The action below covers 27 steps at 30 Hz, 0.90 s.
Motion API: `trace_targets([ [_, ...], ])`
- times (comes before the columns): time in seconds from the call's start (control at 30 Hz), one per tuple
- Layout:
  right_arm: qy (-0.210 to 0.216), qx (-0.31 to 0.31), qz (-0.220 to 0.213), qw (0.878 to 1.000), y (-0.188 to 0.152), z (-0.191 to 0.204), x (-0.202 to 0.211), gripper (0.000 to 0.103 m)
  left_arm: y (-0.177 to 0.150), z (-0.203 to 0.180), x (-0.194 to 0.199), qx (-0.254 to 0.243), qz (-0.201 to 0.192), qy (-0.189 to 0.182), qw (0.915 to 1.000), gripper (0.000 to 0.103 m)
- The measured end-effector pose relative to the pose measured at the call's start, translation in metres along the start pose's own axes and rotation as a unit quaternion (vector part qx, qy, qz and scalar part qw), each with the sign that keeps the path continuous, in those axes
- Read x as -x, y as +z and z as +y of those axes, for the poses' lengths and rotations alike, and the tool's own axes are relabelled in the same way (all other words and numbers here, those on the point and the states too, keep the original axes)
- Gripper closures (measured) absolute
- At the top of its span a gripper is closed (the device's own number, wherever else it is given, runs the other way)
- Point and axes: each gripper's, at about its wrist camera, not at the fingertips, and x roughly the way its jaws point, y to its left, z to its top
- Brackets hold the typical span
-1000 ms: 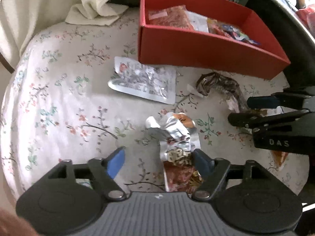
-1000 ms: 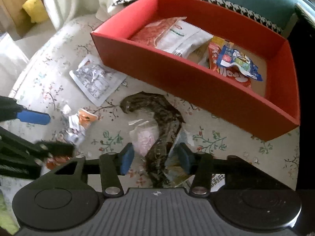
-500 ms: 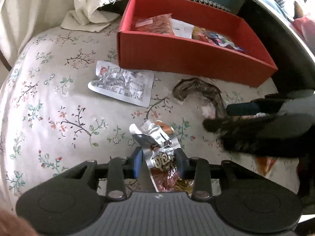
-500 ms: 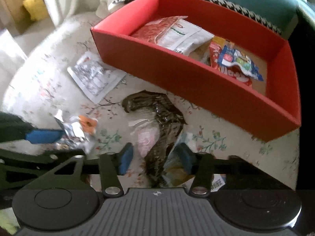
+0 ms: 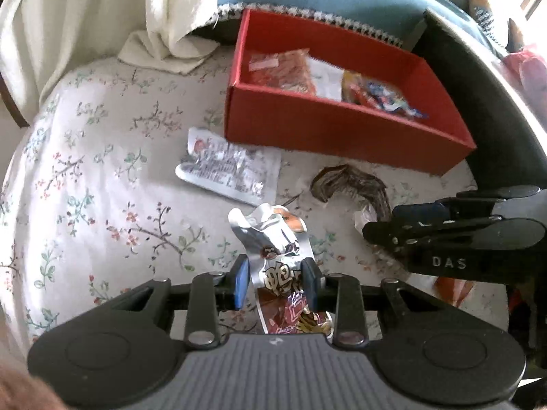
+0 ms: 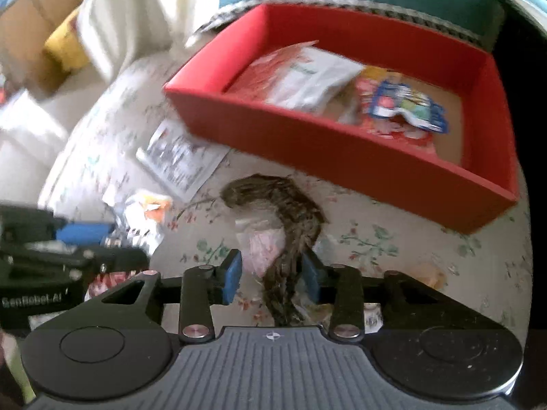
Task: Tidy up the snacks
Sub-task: 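Lift the silver wrapper and dark bag off the bed with both grippers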
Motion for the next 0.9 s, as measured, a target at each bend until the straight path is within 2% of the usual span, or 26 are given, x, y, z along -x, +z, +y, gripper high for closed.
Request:
trace_targets([
  [0.07, -0.012, 0.015, 0.001, 1.0, 0.002, 0.004, -0.005, 0.049, -0.002, 0.002, -0.004, -0.001, 0.007, 0.004, 1.0, 0.077],
  [0.1, -0.017, 0.019, -0.003, 1.0, 0.004, 0.005, -0.006, 0.039, -0.003, 0.003, -0.005, -0.003, 0.009, 0.006, 0.9999, 0.077],
  [0.13, -0.024, 0.02, 0.004, 1.0, 0.005, 0.005, -0.011, 0.032, -0.003, 0.003, -0.007, -0.007, 0.013, 0.008, 0.9999, 0.077],
  [0.17, -0.025, 0.023, 0.02, 0.999, 0.006, 0.004, -0.017, 0.02, -0.003, 0.003, -0.01, -0.01, 0.018, 0.01, 0.9997, 0.077],
  [0.2, -0.032, 0.029, 0.025, 0.999, 0.004, 0.004, -0.022, 0.018, -0.005, 0.003, -0.014, -0.007, 0.02, 0.013, 0.9997, 0.076],
  [0.23, -0.051, 0.041, 0.022, 0.998, 0.004, 0.005, -0.024, 0.019, -0.006, 0.005, -0.016, -0.007, 0.024, 0.013, 0.9996, 0.076],
  [0.27, -0.05, 0.045, 0.023, 0.997, 0.005, 0.004, -0.022, 0.02, -0.006, 0.006, -0.016, -0.005, 0.023, 0.009, 0.9997, 0.076],
  [0.33, -0.027, 0.014, 0.018, 0.999, 0.006, -0.006, -0.015, 0.025, -0.004, 0.008, -0.015, 0.002, 0.026, 0.002, 0.9997, 0.076],
  [0.47, -0.026, 0.02, 0.004, 0.999, 0.01, -0.012, -0.007, 0.021, -0.003, 0.008, -0.019, 0.003, 0.031, -0.005, 0.9995, 0.076],
  [0.53, -0.022, 0.012, 0.025, 0.999, 0.011, -0.012, -0.019, 0.019, -0.002, 0.005, -0.02, -0.002, 0.032, -0.006, 0.9995, 0.076],
  [0.6, -0.029, 0.024, 0.022, 0.999, 0.011, -0.005, -0.025, 0.013, -0.002, 0.004, -0.02, -0.005, 0.034, -0.006, 0.9994, 0.076],
  [0.67, -0.038, 0.023, 0.023, 0.999, 0.013, -0.001, -0.027, 0.014, -0.002, 0.005, -0.021, -0.004, 0.036, -0.008, 0.9993, 0.076],
  [0.73, -0.022, 0.004, 0.018, 1.0, 0.014, -0.005, -0.022, 0.02, -0.002, 0.006, -0.021, 0.0, 0.038, -0.01, 0.9992, 0.076],
  [0.77, -0.003, -0.017, 0.014, 1.0, 0.014, -0.01, -0.017, 0.03, -0.001, 0.007, -0.02, 0.001, 0.04, -0.012, 0.9991, 0.076],
  [0.8, 0.013, -0.038, 0.01, 0.999, 0.014, -0.016, -0.013, 0.036, -0.001, 0.008, -0.02, 0.001, 0.04, -0.014, 0.9991, 0.076],
  [0.9, 0.043, -0.072, 0.002, 0.996, 0.009, -0.026, -0.003, 0.039, 0.0, 0.009, -0.017, 0.005, 0.039, -0.019, 0.999, 0.076],
])
